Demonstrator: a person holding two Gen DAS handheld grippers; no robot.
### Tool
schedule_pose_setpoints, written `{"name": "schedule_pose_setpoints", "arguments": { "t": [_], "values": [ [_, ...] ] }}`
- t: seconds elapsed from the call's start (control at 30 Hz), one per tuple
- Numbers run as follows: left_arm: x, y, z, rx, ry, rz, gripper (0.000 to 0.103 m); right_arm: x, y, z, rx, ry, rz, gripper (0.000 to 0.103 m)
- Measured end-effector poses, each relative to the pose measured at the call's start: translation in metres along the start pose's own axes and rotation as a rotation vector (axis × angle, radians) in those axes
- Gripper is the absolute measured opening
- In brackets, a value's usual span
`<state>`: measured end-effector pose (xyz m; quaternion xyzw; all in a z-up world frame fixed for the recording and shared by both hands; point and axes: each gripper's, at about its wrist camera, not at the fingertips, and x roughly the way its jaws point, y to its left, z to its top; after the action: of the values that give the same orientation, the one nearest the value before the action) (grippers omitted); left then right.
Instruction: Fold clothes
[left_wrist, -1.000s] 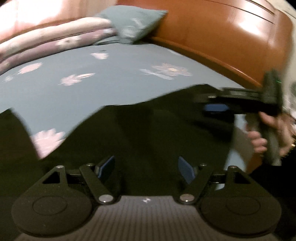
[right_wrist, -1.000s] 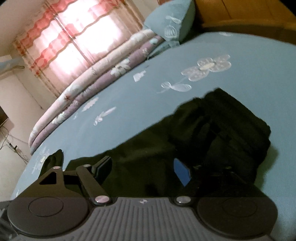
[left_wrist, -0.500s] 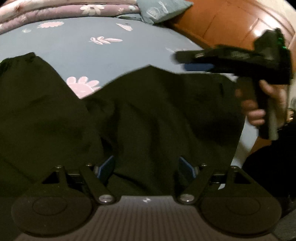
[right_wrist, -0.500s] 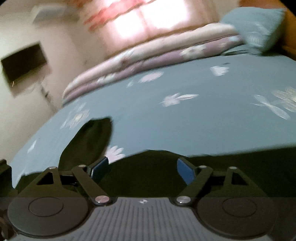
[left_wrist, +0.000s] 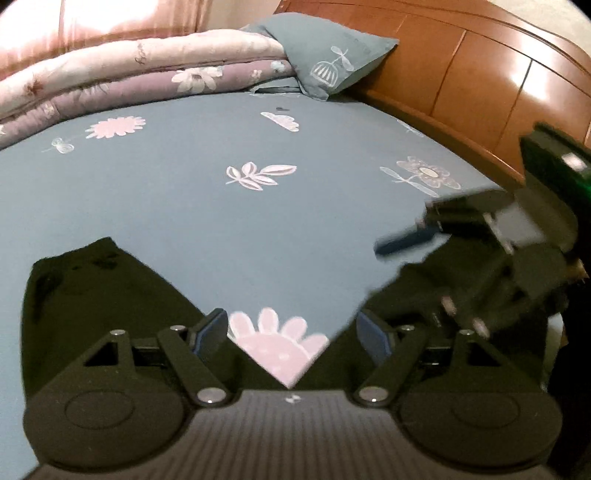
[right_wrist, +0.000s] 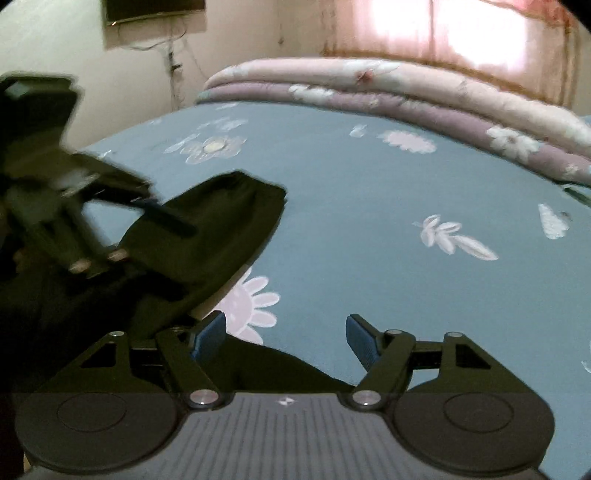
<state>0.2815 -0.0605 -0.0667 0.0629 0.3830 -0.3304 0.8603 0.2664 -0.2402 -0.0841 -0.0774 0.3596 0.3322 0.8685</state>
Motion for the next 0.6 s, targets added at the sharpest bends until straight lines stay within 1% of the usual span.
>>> {"name": "schedule_pose_setpoints", "arguments": {
  "t": [0.07,0.1,0.2,0.33,0.4,0.47,0.53,0.6],
  "values": [
    [0.009,-0.001,0.002,0.019,0.009,-0.007,0.077,0.005,-0.002,-0.007,0.015,0.036,0.071,0.077],
    [0.013,-0.001,0.003,0.028,0.013,-0.01,0.077,0.005,-0.001,-0.01,0.007,0.051,0.093,0.077],
    [0.027,-0.002,0.005,0.057,0.026,-0.02,0.077,0.0,0.004,-0.018,-0.041,0.078,0.115,0.077],
    [0.045,-0.004,0.008,0.095,0.044,-0.034,0.077,-0.003,0.012,-0.034,-0.085,0.109,0.171,0.077],
    [0.054,-0.005,0.01,0.114,0.053,-0.041,0.077,-0.002,0.018,-0.042,-0.112,0.13,0.163,0.077],
    [0.063,-0.005,0.012,0.133,0.062,-0.048,0.077,-0.006,0.025,-0.048,-0.153,0.137,0.18,0.077],
    [0.072,-0.006,0.013,0.152,0.071,-0.055,0.077,-0.01,0.029,-0.051,-0.165,0.137,0.202,0.077],
    [0.078,-0.014,0.014,0.195,0.081,-0.062,0.077,-0.011,0.031,-0.054,-0.165,0.144,0.213,0.077]
  ]
}}
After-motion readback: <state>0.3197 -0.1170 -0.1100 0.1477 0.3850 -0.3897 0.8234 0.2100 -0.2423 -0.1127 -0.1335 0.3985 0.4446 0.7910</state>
